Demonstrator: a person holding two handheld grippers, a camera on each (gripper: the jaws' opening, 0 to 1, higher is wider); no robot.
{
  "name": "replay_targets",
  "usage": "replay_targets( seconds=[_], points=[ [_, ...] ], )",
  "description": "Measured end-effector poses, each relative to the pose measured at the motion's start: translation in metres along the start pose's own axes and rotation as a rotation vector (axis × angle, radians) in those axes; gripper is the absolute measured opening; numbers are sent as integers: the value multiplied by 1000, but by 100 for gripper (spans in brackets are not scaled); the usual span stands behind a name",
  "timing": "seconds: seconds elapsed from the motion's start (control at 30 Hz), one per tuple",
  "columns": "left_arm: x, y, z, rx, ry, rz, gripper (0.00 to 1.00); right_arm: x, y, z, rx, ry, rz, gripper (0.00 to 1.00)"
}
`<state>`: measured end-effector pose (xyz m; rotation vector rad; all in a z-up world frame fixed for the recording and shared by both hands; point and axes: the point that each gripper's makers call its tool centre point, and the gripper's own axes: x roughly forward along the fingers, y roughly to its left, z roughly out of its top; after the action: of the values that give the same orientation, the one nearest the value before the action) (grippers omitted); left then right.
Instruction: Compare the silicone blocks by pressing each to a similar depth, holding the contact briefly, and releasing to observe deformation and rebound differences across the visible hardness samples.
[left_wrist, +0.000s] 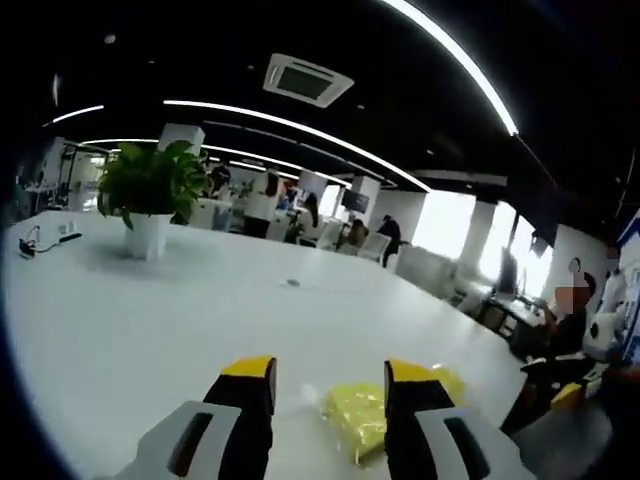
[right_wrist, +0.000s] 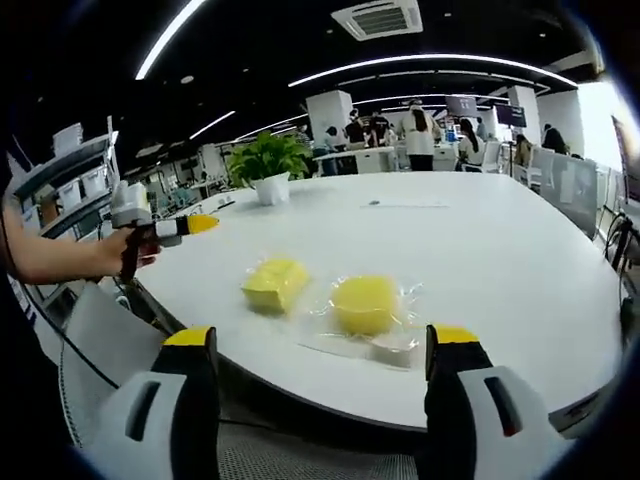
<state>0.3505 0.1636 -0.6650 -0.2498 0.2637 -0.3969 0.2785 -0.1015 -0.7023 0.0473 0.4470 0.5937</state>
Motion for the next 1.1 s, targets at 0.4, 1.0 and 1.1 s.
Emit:
replay_targets(
  seconds=[0.4, 1.0, 1.1],
  points=[
    [-61, -37, -33, 161, 79, -118, 98, 1, -21, -6, 24, -14, -62, 87],
    [-64, -43, -71, 213, 146, -119, 100, -4, -37, -22, 4, -2, -128, 88],
    [-66, -46, -70, 195, 145, -127, 100, -4, -37, -25, 5, 10, -125, 86]
  ],
)
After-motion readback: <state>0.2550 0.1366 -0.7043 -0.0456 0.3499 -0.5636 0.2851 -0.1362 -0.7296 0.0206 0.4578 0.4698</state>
